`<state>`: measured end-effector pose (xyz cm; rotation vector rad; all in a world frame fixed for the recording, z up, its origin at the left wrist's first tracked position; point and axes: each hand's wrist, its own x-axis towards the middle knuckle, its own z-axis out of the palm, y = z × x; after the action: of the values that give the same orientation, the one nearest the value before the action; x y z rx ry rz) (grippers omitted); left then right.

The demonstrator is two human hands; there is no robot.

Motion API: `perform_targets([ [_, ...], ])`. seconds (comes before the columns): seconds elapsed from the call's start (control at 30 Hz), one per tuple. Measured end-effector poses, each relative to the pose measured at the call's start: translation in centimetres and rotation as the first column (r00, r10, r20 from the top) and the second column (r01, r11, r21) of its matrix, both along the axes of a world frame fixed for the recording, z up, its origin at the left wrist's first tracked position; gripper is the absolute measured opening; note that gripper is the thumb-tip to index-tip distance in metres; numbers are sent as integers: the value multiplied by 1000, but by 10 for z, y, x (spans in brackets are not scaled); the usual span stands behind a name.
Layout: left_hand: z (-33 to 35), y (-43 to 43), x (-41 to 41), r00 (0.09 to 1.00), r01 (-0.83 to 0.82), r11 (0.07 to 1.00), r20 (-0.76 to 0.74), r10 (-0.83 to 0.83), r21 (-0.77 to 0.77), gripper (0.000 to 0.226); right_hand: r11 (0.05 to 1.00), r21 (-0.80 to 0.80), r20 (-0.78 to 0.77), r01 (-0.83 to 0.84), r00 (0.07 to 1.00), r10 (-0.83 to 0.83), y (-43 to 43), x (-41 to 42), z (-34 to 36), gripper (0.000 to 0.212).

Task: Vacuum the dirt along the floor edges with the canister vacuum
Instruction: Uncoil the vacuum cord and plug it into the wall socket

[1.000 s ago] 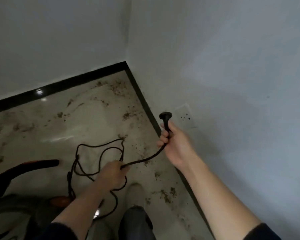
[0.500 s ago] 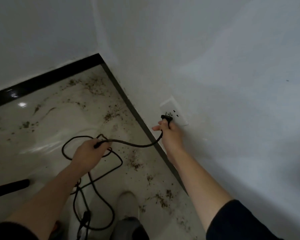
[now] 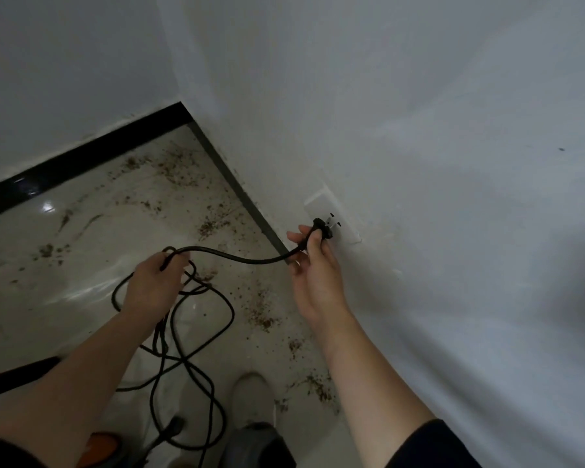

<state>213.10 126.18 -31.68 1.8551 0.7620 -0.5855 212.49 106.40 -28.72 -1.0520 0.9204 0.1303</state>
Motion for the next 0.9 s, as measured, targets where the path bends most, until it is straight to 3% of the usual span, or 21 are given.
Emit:
perform_targets([
  [0.37,4,1,-3,993,103,995,-66,-103,-6,25,980,-195,-22,-30,999,26,0,-3,5,23],
  [0.73,11,0,-5,984,158,986,-81,-162,-50,27,997,17,14,69,997,-69,-2,5,9,23],
  [0.9,15,-2,-1,981,174,984,-85,-177,-44,33,998,-17,-33,68,997,-68,-5,8,11,24],
])
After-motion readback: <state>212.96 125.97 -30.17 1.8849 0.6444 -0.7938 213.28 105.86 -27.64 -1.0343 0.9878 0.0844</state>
